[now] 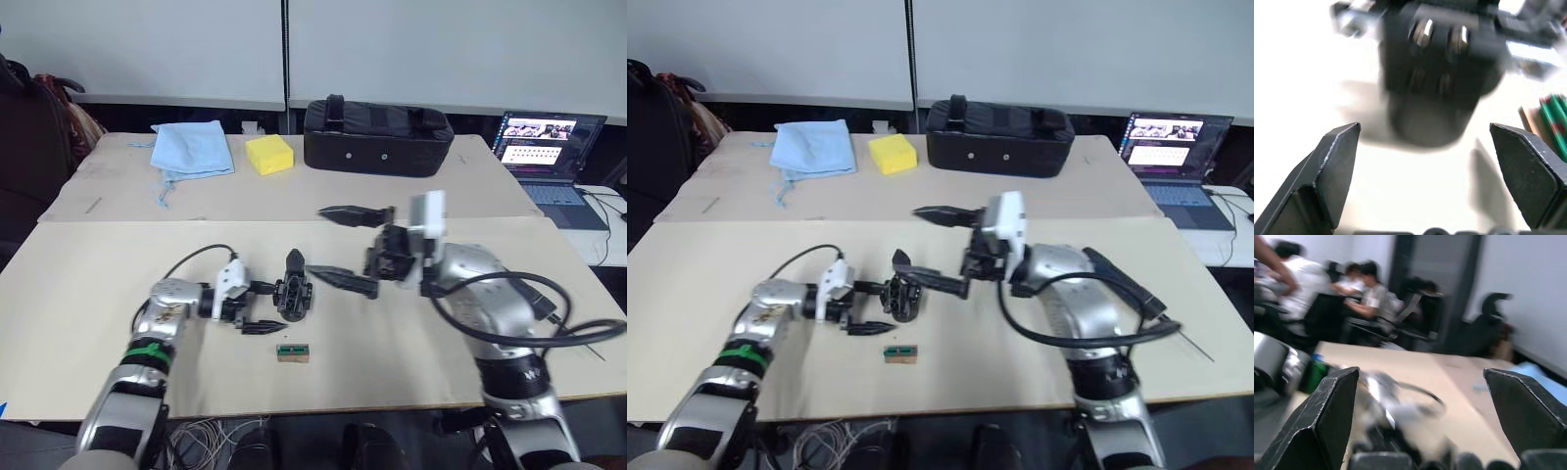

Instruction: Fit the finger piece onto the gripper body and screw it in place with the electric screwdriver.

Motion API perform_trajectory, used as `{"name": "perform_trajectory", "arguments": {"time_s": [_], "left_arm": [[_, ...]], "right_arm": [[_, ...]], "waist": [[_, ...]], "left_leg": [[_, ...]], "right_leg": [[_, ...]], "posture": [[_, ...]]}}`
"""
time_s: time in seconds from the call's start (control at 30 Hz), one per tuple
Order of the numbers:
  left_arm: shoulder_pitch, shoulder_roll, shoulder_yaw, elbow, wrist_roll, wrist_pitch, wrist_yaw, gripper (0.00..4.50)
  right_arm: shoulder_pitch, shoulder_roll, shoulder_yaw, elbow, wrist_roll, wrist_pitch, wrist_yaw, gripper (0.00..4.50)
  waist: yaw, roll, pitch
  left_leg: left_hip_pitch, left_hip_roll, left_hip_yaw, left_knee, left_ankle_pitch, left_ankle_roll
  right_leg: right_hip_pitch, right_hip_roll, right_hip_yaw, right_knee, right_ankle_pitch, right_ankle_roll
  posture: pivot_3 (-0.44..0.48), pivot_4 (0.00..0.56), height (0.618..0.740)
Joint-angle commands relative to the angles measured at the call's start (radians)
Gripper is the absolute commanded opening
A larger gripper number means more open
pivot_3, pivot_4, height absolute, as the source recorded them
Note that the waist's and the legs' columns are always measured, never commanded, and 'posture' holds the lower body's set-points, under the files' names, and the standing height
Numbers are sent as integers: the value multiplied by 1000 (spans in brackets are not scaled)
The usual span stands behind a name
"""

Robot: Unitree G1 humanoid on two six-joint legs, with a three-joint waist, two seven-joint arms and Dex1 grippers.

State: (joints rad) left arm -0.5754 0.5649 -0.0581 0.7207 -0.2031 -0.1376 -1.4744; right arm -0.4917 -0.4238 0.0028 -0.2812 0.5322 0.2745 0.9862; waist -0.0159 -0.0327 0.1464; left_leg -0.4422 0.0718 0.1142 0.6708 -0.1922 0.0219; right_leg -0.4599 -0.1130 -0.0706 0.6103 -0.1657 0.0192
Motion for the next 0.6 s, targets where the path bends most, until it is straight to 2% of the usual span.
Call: {"name": "perform_trajectory", "arguments": {"time_s": [0.03,0.13,0.27,0.4,0.47,0.6], "left_arm": [[55,103,70,-86,-63,51,-54,4487],[137,194,139,-252,-151,136,-86,4487],[231,219,205,-501,-269,254,-41,4487],[355,222,216,-779,-355,349,3,4487],[439,199,221,-964,-435,409,64,4487],[497,188,250,-1117,-549,506,154,4487]], "right_arm": [[126,-92,-152,-85,36,18,-31,4500],[389,-165,-337,-125,2,-41,-41,4500],[672,-190,-547,-66,-93,-211,-40,4500],[871,-136,-732,33,-90,-302,-76,4500],[985,-93,-821,73,-82,-343,-84,4500],[1052,-38,-902,54,-25,-327,-168,4500]], "waist": [[5,0,0],[22,0,1],[48,4,2],[50,5,3],[50,6,3],[41,12,6]], "left_leg": [[1,0,0,-2,0,0],[0,-1,0,-4,-1,-1],[0,-4,-1,-5,-3,-4],[1,-6,1,-5,-4,-4],[3,-5,1,-5,-5,-6],[4,-4,-1,-6,-5,-7]], "right_leg": [[0,0,0,0,0,-1],[0,-1,0,0,-5,0],[1,-5,0,-2,-10,4],[3,-8,1,-3,-10,5],[3,-8,1,-3,-10,5],[3,-7,1,-1,-10,5]], "posture": [[0,150,740],[0,150,740],[0,150,740],[0,150,740],[0,150,740],[0,150,740]]}}
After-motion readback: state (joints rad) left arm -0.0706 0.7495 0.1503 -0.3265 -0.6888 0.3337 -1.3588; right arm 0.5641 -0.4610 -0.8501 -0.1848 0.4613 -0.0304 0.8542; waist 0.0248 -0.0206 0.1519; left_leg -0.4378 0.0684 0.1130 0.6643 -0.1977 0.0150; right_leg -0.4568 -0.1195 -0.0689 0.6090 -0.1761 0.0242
